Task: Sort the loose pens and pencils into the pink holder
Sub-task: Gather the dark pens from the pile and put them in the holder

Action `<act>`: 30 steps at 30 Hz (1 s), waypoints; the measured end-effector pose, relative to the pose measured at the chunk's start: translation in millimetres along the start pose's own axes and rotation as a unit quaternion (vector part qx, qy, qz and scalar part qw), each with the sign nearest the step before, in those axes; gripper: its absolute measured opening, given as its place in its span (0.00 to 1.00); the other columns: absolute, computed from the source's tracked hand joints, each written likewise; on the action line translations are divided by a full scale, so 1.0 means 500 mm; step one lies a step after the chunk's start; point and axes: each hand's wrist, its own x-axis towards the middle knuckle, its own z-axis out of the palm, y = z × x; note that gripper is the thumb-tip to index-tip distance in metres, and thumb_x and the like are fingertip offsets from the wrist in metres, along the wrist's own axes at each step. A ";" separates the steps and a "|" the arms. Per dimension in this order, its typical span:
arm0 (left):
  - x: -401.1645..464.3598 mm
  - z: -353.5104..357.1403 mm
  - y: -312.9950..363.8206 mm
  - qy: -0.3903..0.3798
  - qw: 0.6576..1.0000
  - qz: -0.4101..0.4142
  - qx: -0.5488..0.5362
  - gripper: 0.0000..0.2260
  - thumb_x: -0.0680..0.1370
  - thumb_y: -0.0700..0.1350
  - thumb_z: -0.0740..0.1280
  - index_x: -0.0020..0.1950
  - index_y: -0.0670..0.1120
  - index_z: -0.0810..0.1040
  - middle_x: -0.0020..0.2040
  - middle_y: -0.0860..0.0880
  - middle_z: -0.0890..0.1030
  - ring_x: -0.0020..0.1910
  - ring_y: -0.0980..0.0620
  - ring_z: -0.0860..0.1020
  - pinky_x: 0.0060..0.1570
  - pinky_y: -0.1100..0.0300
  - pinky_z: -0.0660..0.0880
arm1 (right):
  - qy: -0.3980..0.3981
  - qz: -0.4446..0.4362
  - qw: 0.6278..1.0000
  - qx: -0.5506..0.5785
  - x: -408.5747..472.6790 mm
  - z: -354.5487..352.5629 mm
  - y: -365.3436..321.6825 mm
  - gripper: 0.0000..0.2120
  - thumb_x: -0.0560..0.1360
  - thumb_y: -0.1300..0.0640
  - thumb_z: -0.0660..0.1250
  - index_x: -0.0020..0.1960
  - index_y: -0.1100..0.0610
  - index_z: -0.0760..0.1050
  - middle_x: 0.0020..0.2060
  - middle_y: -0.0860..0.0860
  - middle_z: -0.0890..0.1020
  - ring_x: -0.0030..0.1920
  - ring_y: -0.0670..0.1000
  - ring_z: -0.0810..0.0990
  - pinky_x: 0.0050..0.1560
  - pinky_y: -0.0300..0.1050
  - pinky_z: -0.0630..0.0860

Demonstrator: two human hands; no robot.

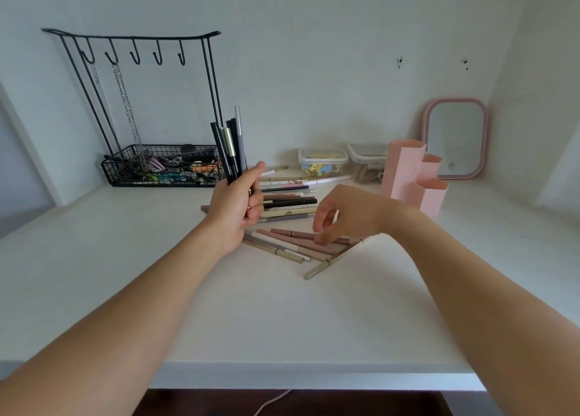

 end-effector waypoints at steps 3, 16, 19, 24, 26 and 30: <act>0.003 0.000 -0.001 -0.010 1.000 0.001 -0.005 0.16 0.78 0.50 0.70 0.34 0.49 0.69 0.24 0.51 0.67 0.21 0.54 0.64 0.19 0.66 0.54 | 0.016 0.004 0.999 -0.034 0.009 0.006 0.009 0.04 0.71 0.52 0.75 0.44 0.52 0.86 0.41 0.46 0.85 0.42 0.46 0.80 0.43 0.37 0.75; -0.008 0.014 -0.018 -0.104 0.991 0.046 0.071 0.18 0.69 0.59 0.78 0.35 0.51 0.72 0.25 0.54 0.64 0.22 0.55 0.60 0.21 0.66 0.55 | 0.094 -0.075 0.833 0.540 0.017 0.020 -0.049 0.04 0.79 0.65 0.67 0.49 0.65 0.79 0.38 0.57 0.84 0.37 0.49 0.83 0.41 0.38 0.81; -0.010 0.024 -0.027 -0.134 0.981 0.079 0.113 0.14 0.64 0.52 0.81 0.34 0.50 0.77 0.24 0.56 0.70 0.20 0.58 0.65 0.21 0.68 0.60 | 0.093 -0.070 0.819 0.563 0.025 0.037 -0.054 0.03 0.77 0.65 0.68 0.47 0.63 0.81 0.39 0.56 0.83 0.38 0.51 0.82 0.41 0.39 0.81; -0.009 0.022 -0.037 -0.134 0.963 0.107 0.208 0.09 0.69 0.47 0.80 0.36 0.52 0.81 0.24 0.52 0.73 0.23 0.55 0.71 0.23 0.66 0.66 | 0.091 -0.015 0.842 0.532 0.027 0.050 -0.049 0.04 0.72 0.60 0.75 0.43 0.61 0.84 0.40 0.56 0.83 0.35 0.48 0.77 0.33 0.37 0.74; -0.010 0.022 -0.035 -0.131 0.962 0.095 0.220 0.10 0.69 0.51 0.76 0.32 0.52 0.79 0.24 0.49 0.73 0.22 0.52 0.71 0.21 0.65 0.64 | 0.094 -0.004 0.848 0.522 0.027 0.048 -0.049 0.06 0.72 0.57 0.76 0.43 0.60 0.85 0.38 0.55 0.83 0.34 0.47 0.77 0.33 0.38 0.73; -0.004 0.018 -0.024 -0.086 0.980 0.089 0.159 0.08 0.77 0.47 0.71 0.38 0.52 0.80 0.29 0.46 0.81 0.30 0.46 0.82 0.21 0.61 0.71 | 0.146 0.008 0.910 0.389 0.023 0.023 -0.050 0.14 0.74 0.49 0.74 0.47 0.61 0.84 0.36 0.51 0.83 0.32 0.46 0.79 0.32 0.39 0.74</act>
